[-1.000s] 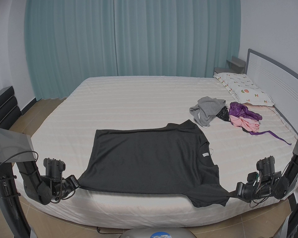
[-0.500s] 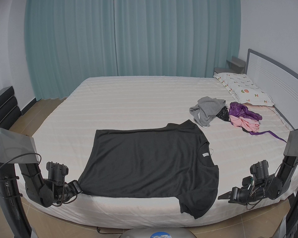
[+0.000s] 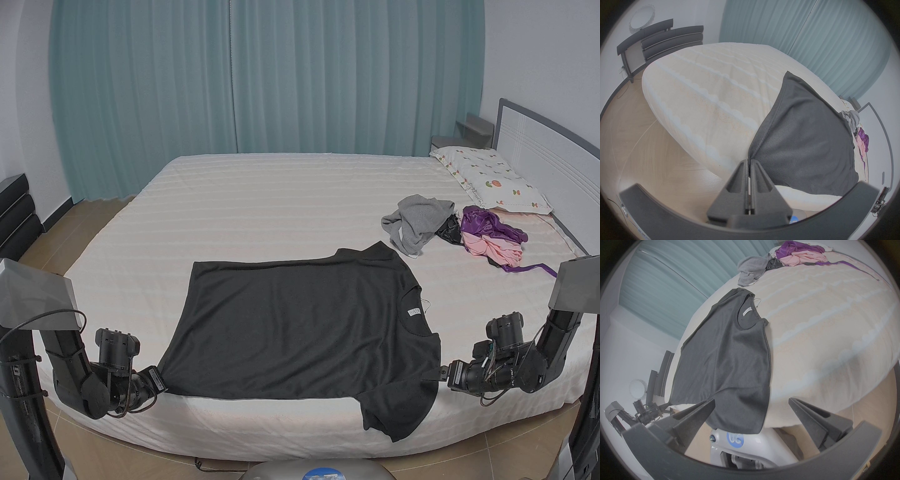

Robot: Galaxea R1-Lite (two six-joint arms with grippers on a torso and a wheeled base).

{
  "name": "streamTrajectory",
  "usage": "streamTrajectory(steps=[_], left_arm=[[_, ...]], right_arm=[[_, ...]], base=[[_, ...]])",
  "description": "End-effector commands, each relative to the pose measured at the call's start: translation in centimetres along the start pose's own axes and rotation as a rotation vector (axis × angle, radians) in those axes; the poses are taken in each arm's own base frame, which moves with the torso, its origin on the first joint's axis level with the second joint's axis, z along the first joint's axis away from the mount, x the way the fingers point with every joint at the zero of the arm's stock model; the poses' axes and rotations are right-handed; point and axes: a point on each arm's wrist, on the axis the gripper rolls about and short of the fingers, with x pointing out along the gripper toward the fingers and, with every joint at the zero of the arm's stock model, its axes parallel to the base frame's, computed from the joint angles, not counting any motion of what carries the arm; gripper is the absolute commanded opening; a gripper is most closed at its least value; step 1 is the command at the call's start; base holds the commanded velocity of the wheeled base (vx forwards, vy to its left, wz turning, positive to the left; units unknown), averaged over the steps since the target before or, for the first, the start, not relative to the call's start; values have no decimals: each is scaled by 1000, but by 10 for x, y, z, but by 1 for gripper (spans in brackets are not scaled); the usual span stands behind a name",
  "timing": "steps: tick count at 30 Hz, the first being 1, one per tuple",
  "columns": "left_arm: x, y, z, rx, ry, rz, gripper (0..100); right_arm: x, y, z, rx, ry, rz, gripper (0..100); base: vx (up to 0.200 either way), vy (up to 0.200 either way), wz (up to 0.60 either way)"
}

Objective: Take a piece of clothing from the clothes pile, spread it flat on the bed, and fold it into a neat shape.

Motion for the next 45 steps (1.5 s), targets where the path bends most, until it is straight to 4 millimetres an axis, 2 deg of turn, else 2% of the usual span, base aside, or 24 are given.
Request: streamTrajectory(steps=[1, 5, 6, 9, 14, 17, 23, 28, 34, 41, 42, 43, 45], left_arm=[[2, 1, -2, 0, 9, 7, 0], [2, 1, -2, 0, 11, 8, 0], [3, 2, -3, 4, 13, 10, 0], [4, 2, -3, 4, 17, 12, 0], [6, 3, -5, 8, 24, 18, 0], [6, 3, -5, 8, 24, 18, 0], [6, 3, -6, 15, 27, 22, 0], [3, 7, -10, 66, 45, 33, 0], [1, 9, -14, 87, 62, 43, 0], [4, 10, -19, 101, 80, 48, 0], [4, 9, -19, 101, 81, 46, 0], [4, 9, -19, 102, 82, 44, 100], [4, 8, -20, 103, 83, 43, 100]], right_arm=[[19, 1, -2, -17, 10, -21, 100], [21, 3, -2, -23, 8, -25, 100], [29, 5, -2, -39, -2, -50, 0], [33, 6, -2, -45, -9, -65, 0], [29, 6, -2, -48, -10, -71, 0], [23, 3, -3, -36, -12, -81, 0], [-1, -14, -3, 8, -31, -108, 0], [-10, -22, -9, 13, -16, -125, 0], [-13, -27, -12, 2, -6, -139, 0], [-6, -26, -12, -15, 5, -132, 0], [-5, -24, -13, -23, 10, -127, 100], [-4, -24, -13, -28, 14, -125, 100], [-3, -23, -13, -32, 16, -122, 100]], base=[[0, 0, 0], [0, 0, 0], [0, 0, 0], [0, 0, 0], [0, 0, 0], [0, 0, 0], [0, 0, 0], [0, 0, 0], [0, 0, 0], [0, 0, 0], [0, 0, 0], [0, 0, 0], [0, 0, 0]])
